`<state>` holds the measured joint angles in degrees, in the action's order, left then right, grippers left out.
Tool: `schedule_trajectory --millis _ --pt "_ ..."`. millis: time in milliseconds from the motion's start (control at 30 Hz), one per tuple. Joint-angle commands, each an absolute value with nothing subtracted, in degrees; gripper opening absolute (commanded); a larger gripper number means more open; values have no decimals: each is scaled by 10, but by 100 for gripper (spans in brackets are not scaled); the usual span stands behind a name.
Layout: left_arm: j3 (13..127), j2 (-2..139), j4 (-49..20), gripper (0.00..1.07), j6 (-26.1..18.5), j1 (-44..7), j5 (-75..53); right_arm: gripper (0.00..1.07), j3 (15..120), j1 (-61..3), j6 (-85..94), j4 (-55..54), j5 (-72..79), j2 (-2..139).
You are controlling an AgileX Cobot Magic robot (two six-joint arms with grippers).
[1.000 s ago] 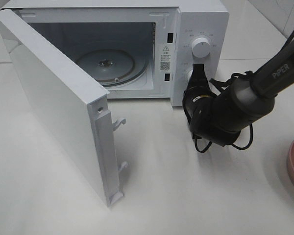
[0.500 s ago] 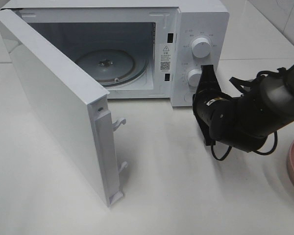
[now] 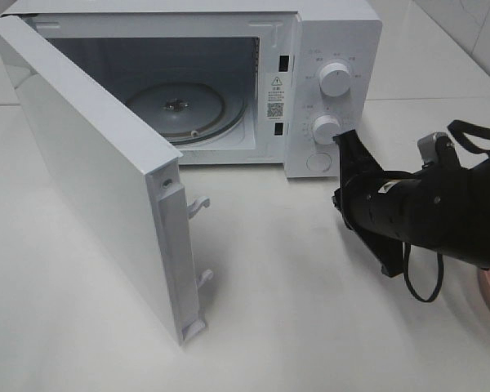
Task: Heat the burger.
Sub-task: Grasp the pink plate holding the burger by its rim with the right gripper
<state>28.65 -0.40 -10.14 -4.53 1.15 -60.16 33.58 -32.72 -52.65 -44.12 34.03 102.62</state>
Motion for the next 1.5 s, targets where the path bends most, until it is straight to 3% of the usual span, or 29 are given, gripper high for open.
schedule_trajectory --millis 33,433,700,867,933,1300,1467,1500 --pt "285 -17 -101 100 -45 12 -594 2 333 -323 -441 -434 281 1000" --pt "285 -17 -101 100 -45 12 -594 5 335 -322 -44 -437 112 925" --pt "285 -17 -101 100 -45 12 -594 6 335 -316 94 -436 6 908" --pt "285 -17 -101 100 -45 12 -594 7 335 -274 123 -424 -73 907" --pt "285 -17 -101 100 -45 12 -594 7 335 -225 129 -369 -143 905" --pt "285 -17 -101 100 -45 12 -594 12 335 -167 122 -245 -235 834" --pt "285 -17 -101 100 -45 12 -594 22 335 -155 76 -178 -276 786" --pt "285 -17 -101 100 -45 12 -594 29 335 -155 44 -137 -291 773"
